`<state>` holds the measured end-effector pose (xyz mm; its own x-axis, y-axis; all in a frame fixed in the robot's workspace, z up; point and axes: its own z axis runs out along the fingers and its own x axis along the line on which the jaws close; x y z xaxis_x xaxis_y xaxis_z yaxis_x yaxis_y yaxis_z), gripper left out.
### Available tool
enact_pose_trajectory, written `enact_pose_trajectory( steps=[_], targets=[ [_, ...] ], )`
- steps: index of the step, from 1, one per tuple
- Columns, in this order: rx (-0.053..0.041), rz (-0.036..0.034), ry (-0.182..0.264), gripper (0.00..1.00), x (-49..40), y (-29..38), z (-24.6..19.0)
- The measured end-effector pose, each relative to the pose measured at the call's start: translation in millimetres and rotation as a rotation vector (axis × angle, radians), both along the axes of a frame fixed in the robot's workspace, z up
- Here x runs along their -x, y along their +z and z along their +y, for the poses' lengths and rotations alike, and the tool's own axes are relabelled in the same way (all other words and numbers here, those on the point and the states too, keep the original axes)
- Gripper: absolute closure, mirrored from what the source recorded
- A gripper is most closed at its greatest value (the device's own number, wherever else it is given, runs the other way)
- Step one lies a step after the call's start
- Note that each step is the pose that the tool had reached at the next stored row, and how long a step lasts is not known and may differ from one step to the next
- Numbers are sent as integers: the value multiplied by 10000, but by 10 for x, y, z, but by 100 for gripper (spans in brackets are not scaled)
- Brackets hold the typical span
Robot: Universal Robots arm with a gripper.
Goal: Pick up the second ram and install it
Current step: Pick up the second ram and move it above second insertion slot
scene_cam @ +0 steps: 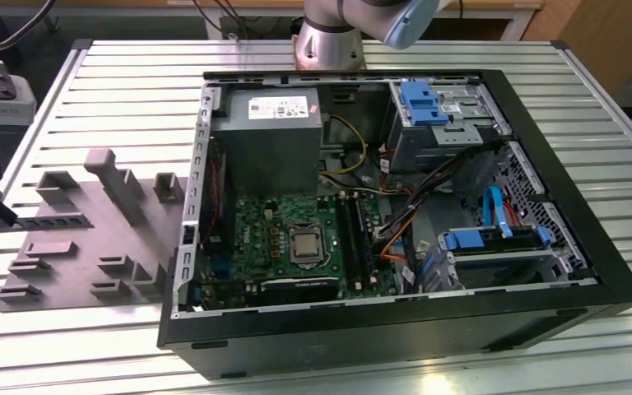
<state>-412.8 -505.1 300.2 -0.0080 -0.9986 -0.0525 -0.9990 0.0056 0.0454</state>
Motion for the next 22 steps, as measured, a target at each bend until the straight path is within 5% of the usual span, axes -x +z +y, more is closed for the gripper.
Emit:
enact_pose_trajectory(
  steps=[22],
  targets=[
    [-22, 2, 0, 89, 0, 111, 0]
  ],
)
